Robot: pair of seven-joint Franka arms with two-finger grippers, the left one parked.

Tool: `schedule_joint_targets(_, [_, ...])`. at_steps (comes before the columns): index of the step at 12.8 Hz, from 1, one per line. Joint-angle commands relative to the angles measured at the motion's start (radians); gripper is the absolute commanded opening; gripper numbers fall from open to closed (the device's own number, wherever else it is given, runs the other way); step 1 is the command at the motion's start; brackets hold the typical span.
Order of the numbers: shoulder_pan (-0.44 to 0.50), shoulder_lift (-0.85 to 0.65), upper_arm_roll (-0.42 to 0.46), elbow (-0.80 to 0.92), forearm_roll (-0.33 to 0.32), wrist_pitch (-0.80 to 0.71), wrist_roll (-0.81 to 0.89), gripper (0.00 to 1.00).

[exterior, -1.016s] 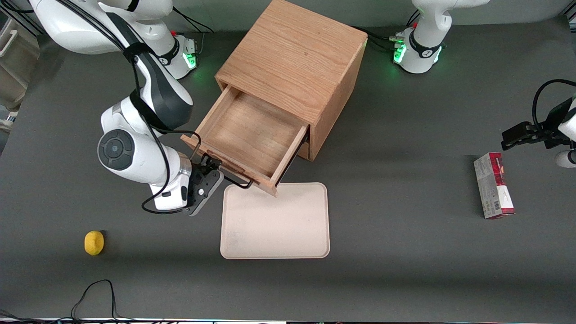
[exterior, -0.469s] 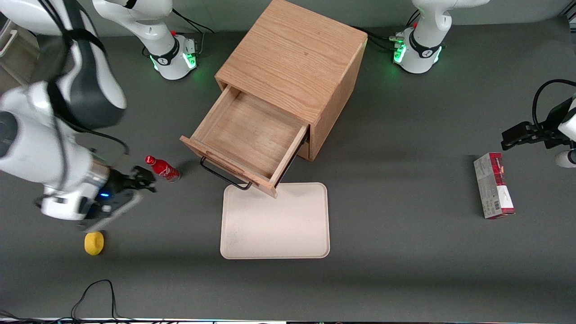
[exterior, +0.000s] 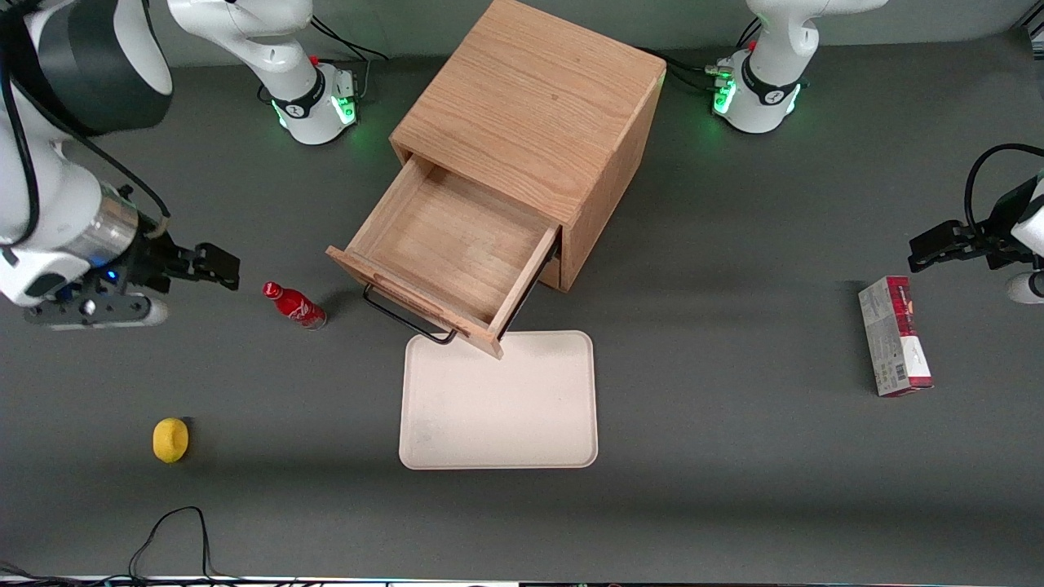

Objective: Open upper drawer

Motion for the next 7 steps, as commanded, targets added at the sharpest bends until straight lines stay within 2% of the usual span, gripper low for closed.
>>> schedule_joint_targets(1, [0.002, -0.270, -0.123, -0.350, 0.060, 0.154, -0.058, 1.00])
schedule_joint_targets(4, [0.002, -0.300, -0.191, -0.355, 0.060, 0.105, -0.161, 1.00])
schedule_joint_targets(7, [-0.001, -0.300, -0.201, -0.343, 0.055, 0.097, -0.167, 1.00])
